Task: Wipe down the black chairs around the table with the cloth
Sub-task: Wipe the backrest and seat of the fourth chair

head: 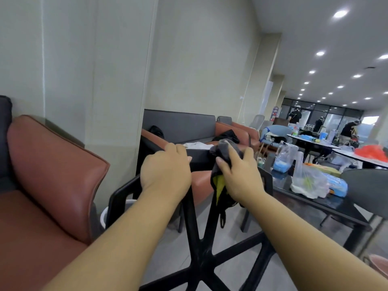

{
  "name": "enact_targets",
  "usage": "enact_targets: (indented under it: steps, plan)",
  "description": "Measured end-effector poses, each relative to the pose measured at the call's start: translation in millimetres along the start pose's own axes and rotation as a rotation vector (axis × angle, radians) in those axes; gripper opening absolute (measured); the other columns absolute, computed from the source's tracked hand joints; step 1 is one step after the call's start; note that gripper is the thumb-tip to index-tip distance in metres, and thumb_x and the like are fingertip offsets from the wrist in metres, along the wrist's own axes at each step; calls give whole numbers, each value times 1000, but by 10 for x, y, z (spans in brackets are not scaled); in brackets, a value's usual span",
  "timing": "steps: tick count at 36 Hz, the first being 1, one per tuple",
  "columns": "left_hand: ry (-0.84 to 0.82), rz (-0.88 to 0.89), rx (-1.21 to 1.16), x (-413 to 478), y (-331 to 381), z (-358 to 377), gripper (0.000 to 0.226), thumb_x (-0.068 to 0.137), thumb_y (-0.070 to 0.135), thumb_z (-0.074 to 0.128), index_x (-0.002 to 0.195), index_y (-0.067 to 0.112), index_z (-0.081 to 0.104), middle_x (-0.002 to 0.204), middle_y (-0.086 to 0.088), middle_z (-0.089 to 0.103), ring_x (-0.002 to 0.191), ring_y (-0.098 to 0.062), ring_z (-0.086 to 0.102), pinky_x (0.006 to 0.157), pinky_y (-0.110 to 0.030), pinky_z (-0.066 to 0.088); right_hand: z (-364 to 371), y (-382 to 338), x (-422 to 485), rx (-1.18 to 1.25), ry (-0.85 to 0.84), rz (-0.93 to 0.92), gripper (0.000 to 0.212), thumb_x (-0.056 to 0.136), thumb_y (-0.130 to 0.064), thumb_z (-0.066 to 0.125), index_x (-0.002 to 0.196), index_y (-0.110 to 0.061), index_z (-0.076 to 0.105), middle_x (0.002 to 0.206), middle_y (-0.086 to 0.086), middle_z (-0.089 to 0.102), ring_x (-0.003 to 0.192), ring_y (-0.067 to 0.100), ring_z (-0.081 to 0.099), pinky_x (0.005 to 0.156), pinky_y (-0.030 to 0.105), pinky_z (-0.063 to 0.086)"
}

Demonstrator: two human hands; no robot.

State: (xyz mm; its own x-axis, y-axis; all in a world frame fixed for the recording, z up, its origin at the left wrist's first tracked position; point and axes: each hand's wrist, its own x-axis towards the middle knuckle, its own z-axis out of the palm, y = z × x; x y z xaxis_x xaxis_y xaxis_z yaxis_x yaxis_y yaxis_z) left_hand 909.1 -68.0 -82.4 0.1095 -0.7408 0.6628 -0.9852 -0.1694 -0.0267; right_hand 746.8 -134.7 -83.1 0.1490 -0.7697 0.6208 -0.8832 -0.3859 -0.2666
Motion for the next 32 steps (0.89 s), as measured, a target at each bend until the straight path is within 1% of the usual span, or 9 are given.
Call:
enact_targets:
  steps: [4,10,13,17,19,22,26,28,32]
  plan:
    - [57,5,70,19,-16,79,40,102,38,20,115,10,45,107,-7,53,80,-28,60,56,-33,26,50,261,10,11,46,27,51,95,-47,43,143,-30,34,112,9,34,105,34,43,88,43,44]
    - [38,16,97,82,11,136,40,102,39,18,113,11,43,108,-7,53,83,-27,60,56,-33,24,-47,913,91,-20,28,509,54,98,-52,31,132,-11,40,126,25,36,110,48,47,92,50,40]
    - [72,7,119,83,15,132,42,101,39,20,111,10,47,103,-7,56,77,-27,61,51,-31,20,-79,1014,85,8,9,634,54,99,-50,28,131,-7,38,131,29,35,112,48,46,91,50,38]
    - [86,2,113,87,27,121,39,102,39,19,112,11,44,104,-6,54,78,-25,59,47,-30,14,-40,693,103,-23,55,501,53,99,-49,32,136,-11,37,133,23,32,113,46,47,89,47,39]
    - [43,-6,74,80,6,105,33,97,37,41,97,7,54,86,-9,58,59,-27,57,47,-28,2,33,477,93,-68,65,288,55,98,-49,36,143,-18,33,130,18,32,112,42,47,86,44,41]
    - [155,-17,43,113,-21,180,30,78,31,66,70,4,58,57,-11,52,34,-26,44,52,-22,-6,136,310,69,-102,75,92,55,97,-47,40,145,-22,30,118,12,34,104,37,47,75,39,40]
    - [44,5,87,108,-12,199,31,87,38,52,77,10,59,65,-7,56,41,-24,50,45,-25,8,156,378,64,-76,98,123,54,97,-45,39,144,-19,31,119,13,35,101,38,49,76,40,43]
    - [51,8,56,105,-24,205,30,85,38,56,74,11,59,63,-6,56,41,-24,50,45,-26,14,151,430,59,-57,101,206,52,98,-45,37,142,-17,32,122,15,34,102,41,50,78,42,43]
    - [60,53,72,115,-37,189,28,87,37,54,81,10,60,69,-6,57,46,-23,52,45,-27,13,110,550,39,-31,87,386,55,99,-46,33,144,-15,28,132,20,30,111,46,48,86,47,42]
